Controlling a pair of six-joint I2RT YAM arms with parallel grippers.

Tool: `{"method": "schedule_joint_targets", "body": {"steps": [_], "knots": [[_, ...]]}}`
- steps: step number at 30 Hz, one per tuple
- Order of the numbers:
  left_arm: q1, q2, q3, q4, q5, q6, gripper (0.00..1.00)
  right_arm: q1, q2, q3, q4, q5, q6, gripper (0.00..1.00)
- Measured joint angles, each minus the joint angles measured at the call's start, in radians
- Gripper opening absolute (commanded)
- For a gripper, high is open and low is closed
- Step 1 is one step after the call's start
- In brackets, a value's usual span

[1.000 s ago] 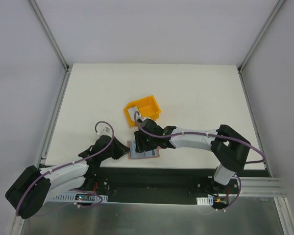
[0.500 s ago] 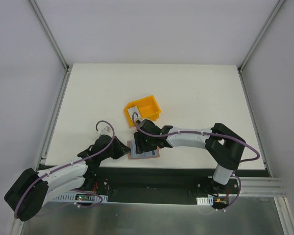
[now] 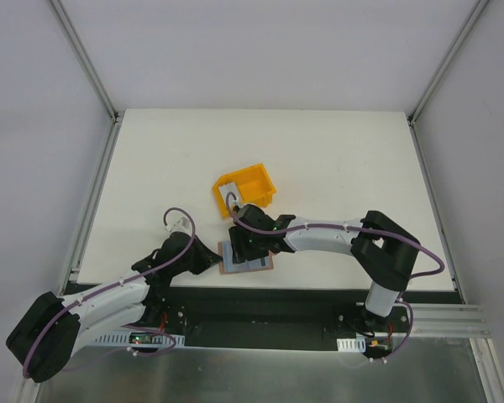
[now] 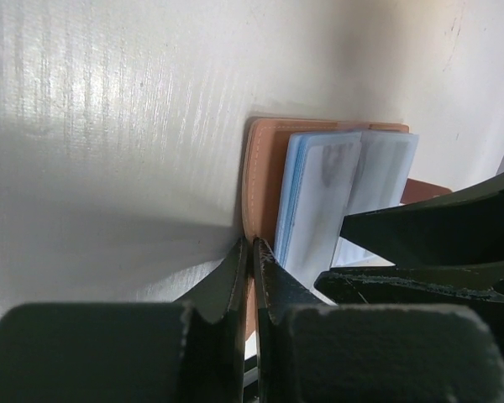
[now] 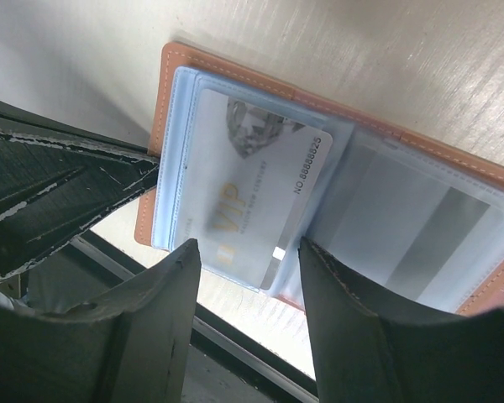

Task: Put the credit cards into the card holder
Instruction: Turn over the card slot in the card holder.

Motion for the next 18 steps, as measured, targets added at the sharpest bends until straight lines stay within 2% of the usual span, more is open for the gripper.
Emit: {"method": "schedule_joint_targets", "body": {"steps": [6,18], "knots": [[0.000,-0.024,0.000,-0.019,0.000,0.000,0.00,0.006,0.000,0.012,-0.017,0.014,0.002,0.58],[0.000,-0.066,0.000,-0.053,-0.003,-0.001,0.00,0.058,0.018,0.153,-0.153,0.179,0.002,0.66]]}}
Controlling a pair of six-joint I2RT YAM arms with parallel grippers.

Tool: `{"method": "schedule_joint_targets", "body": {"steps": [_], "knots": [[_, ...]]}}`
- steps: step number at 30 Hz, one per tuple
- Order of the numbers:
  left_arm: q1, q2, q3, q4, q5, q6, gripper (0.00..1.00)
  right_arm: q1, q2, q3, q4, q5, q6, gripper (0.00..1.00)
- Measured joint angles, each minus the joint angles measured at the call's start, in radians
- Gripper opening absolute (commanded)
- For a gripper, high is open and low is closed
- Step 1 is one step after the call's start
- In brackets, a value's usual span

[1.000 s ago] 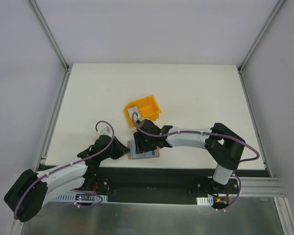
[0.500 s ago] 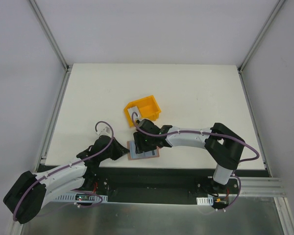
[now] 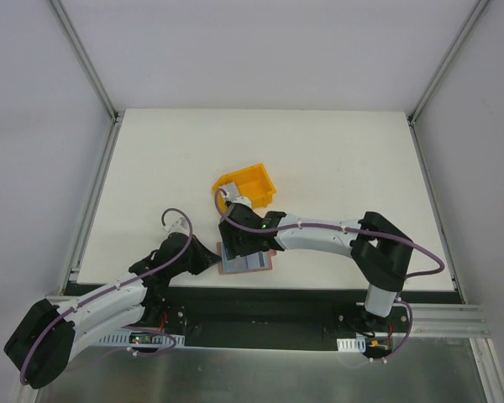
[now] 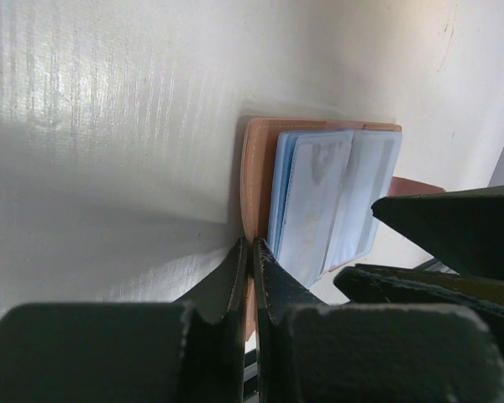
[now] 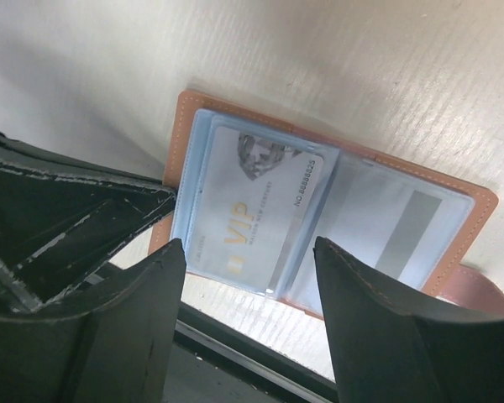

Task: Put the credit cards into the card holder
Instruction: Turn over the card slot in the card holder.

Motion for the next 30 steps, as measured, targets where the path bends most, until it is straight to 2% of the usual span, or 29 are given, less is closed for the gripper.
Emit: {"method": "schedule_joint_targets", "body": {"steps": [10,30], "knots": [[-0.002,-0.005,0.000,-0.004,0.000,-0.003,0.00,0.026,0.097,0.072,-0.063,0.032,-0.016,0.70],[-0.002,-0.024,0.000,-0.017,-0.001,-0.005,0.00,0.050,0.179,0.177,-0.155,0.101,-0.037,0.75]]}}
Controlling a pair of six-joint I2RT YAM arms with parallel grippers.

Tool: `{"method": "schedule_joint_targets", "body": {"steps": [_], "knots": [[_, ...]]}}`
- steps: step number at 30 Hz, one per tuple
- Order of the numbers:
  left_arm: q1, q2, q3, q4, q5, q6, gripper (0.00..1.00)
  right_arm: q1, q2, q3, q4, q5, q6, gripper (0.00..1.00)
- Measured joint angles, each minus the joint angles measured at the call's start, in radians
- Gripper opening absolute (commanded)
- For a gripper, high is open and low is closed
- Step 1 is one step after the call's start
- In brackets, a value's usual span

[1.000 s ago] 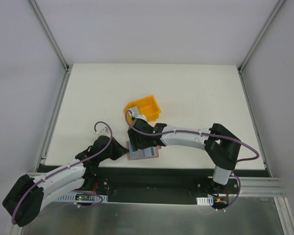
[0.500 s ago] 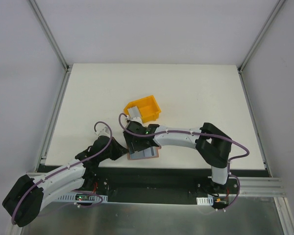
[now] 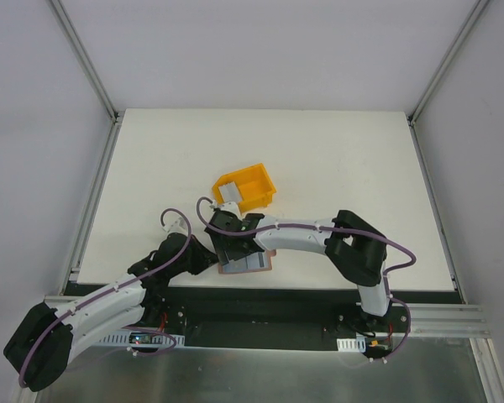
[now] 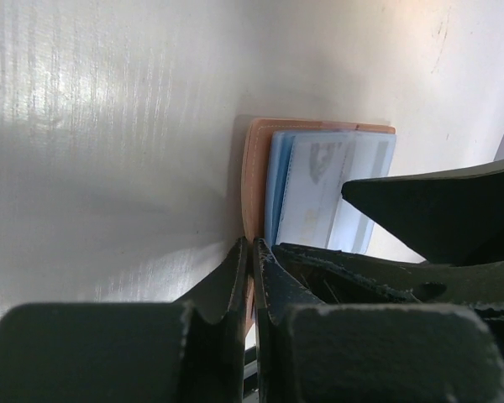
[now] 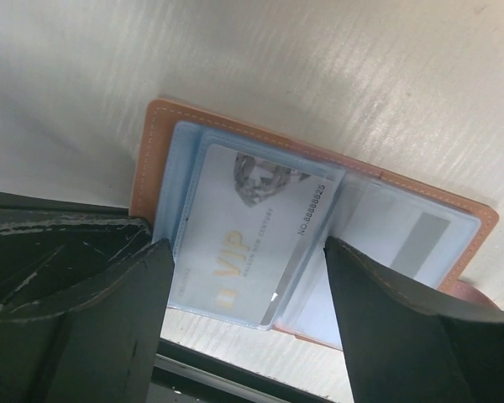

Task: Put the credit cards into the card holder
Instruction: Turn over the card slot in the card holder.

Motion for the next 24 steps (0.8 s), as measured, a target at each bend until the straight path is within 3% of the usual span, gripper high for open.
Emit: {"method": "schedule_joint_targets", "body": {"steps": [24], "knots": [[0.000,-0.024,-0.023,0.009,0.000,-0.007,0.00,0.031,-0.045,0.010,-0.109,0.154,-0.018,0.72]]}}
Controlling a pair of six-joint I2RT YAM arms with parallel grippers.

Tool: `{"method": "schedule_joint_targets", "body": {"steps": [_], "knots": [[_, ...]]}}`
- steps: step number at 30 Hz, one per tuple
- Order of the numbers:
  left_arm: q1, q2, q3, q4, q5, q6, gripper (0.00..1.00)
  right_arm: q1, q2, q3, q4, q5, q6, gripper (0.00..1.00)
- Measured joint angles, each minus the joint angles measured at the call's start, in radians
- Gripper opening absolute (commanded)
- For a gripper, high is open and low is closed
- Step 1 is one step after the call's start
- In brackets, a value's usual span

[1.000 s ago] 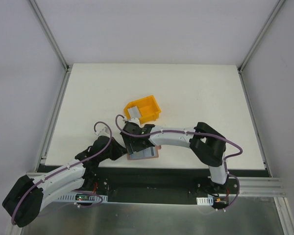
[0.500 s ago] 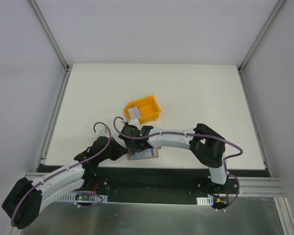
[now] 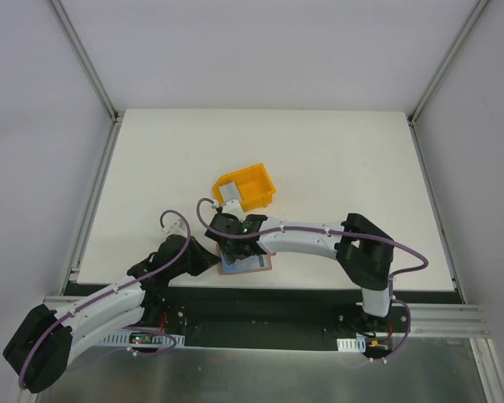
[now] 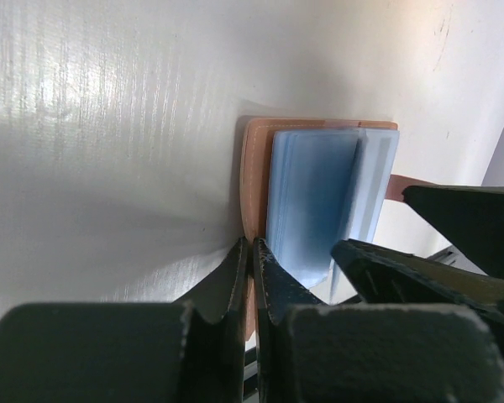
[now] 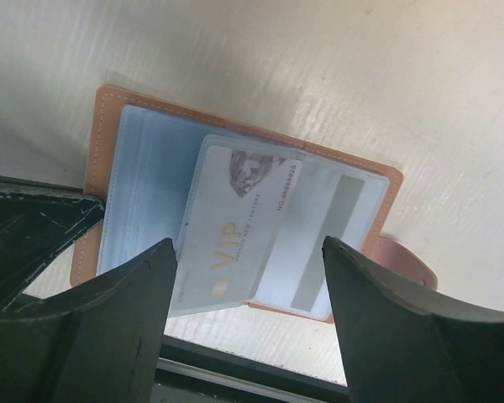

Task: Put the credit cards into the card holder
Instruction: Turn over the card slot in the card holder.

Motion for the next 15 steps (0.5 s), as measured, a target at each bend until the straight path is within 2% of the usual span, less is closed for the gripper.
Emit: {"method": "schedule_joint_targets", "body": {"steps": [15], "knots": [[0.000,0.001,-0.006,0.005,0.000,-0.007,0.00,0.000,-0.099,-0.047,-0.033,0.053,0.005,0.71]]}}
